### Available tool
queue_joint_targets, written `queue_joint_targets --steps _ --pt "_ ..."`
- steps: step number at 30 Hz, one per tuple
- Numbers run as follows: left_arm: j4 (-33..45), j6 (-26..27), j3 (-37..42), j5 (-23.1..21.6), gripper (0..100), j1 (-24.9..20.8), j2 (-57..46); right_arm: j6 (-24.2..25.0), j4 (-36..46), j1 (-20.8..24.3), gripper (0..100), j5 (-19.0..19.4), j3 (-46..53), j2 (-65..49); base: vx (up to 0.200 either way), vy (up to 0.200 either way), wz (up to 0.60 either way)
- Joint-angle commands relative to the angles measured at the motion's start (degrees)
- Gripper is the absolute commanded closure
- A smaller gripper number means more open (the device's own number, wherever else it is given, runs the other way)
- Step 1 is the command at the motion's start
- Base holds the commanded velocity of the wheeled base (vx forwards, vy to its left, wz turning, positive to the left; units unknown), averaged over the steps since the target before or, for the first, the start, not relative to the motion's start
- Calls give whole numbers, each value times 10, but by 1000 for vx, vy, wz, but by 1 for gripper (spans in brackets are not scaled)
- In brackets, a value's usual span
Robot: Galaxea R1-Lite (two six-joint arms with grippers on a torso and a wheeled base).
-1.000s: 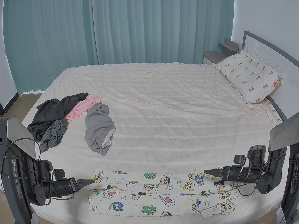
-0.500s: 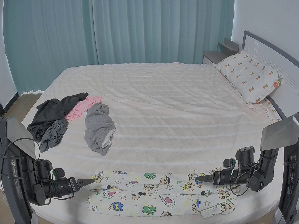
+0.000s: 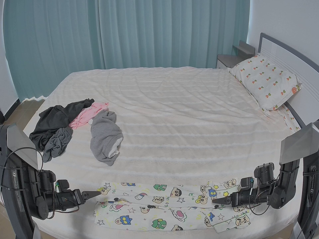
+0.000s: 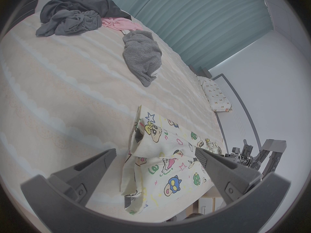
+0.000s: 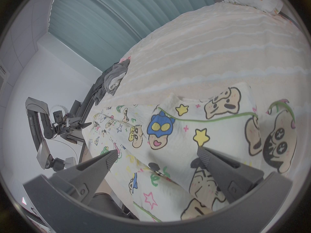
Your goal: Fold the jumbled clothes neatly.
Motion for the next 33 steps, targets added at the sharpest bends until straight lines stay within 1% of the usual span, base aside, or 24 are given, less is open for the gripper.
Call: queue_joint_targets --steps 1,7,11,12,15,16,17,19,21,23,25,26,27,28,29,30,31,32,33 --pt "-10 0 0 1 0 -1 1 0 0 0 0 0 8 2 0 0 0" --pt "-10 1 0 1 0 -1 1 -10 -1 0 0 1 23 1 0 0 0" --pt "-10 1 1 1 0 -1 1 -18 -24 -4 0 5 40 -13 0 0 0" --pt "-10 1 0 1 0 -1 1 -14 -60 -6 0 7 54 -33 0 0 0" --pt "-10 0 0 1 0 -1 1 -4 -106 -6 0 7 60 -42 0 0 0" --pt "-10 0 0 1 0 -1 1 -4 -106 -6 0 7 60 -42 0 0 0" --pt "-10 0 1 1 0 -1 1 9 -121 -7 0 4 55 -36 0 0 0" --pt "-10 0 1 1 0 -1 1 20 -124 -8 0 0 42 -17 0 0 0" --pt "-10 0 1 1 0 -1 1 20 -125 -9 0 -2 37 -5 0 0 0" --pt "-10 0 0 1 0 -1 1 18 -127 -24 0 -16 31 17 0 0 0" --pt "-10 1 0 2 0 -2 1 18 -127 -26 0 -16 32 19 0 0 0" --pt "-10 2 -2 17 0 -21 0 21 -134 -32 0 -14 35 13 0 0 0" --pt "-10 1 -3 42 0 -37 -1 23 -143 -34 0 -13 38 7 0 0 0" --pt "-10 -5 -4 74 0 -58 -3 24 -151 -34 0 -13 41 0 0 0 0" --pt "-10 -20 -9 120 0 -87 -5 26 -158 -34 0 -13 48 -10 0 0 0" --pt "-10 -43 -13 153 0 -108 -9 31 -163 -34 0 -13 54 -17 0 0 0" --pt "-10 -43 -13 153 0 -108 -9 31 -163 -34 0 -13 54 -17 0 0 0" --pt "-10 -102 -23 199 0 -147 -25 45 -166 -31 0 -16 64 -28 0 0 0" --pt "-10 -141 -28 214 0 -172 -32 61 -172 -29 0 -17 69 -36 0 0 0"
